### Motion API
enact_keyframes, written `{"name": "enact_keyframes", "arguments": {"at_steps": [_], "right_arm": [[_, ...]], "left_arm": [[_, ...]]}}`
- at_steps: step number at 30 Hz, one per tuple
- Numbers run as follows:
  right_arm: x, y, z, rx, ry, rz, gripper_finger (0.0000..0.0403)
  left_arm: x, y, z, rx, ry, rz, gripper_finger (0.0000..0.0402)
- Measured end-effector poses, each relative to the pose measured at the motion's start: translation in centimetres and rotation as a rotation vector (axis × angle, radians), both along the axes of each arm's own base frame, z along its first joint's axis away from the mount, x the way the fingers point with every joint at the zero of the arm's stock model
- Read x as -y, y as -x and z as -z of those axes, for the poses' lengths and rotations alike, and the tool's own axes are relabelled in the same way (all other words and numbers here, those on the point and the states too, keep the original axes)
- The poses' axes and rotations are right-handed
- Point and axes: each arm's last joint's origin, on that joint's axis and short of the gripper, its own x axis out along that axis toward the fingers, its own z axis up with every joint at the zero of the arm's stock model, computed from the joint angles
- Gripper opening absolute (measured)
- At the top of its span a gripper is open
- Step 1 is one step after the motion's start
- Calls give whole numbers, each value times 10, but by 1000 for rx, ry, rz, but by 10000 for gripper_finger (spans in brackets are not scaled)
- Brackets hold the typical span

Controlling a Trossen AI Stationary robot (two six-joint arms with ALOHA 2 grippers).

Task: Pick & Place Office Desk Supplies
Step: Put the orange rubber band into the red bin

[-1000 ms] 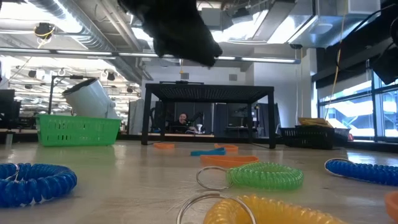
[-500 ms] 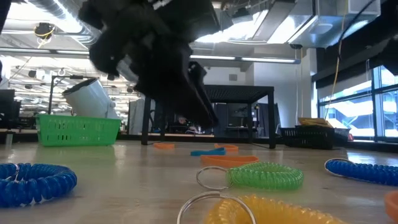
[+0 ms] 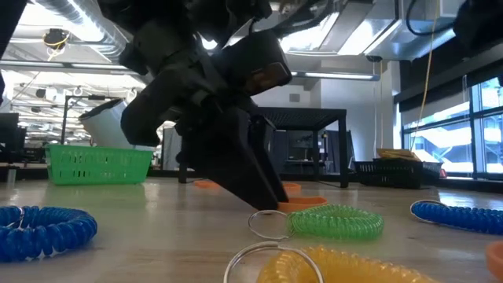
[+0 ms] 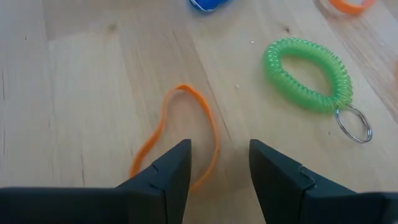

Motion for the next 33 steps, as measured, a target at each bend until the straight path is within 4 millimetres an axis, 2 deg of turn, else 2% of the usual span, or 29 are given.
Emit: {"name": "enact_keyframes", "arguments": {"at_steps": [4,11,18,23,33], "right_arm": [[0,-3,-4,50,31,-12,261],[0,-6,-5,131,82,-35,261],[-4,-18,-9,329,139,-41,261],[-8,-30,-16,537,222,-84,261],[-8,-48,-32,823,461,-169,261]], "left_arm": [[-2,2,2,-39,-10,-4,115],[-3,4,4,-64,-23,-14,13],[-4,5,-1,-54,-19,-26,3],[-7,10,-20,-21,-37,-66,3],[-10,18,-91,222,-21,-190,3]]}}
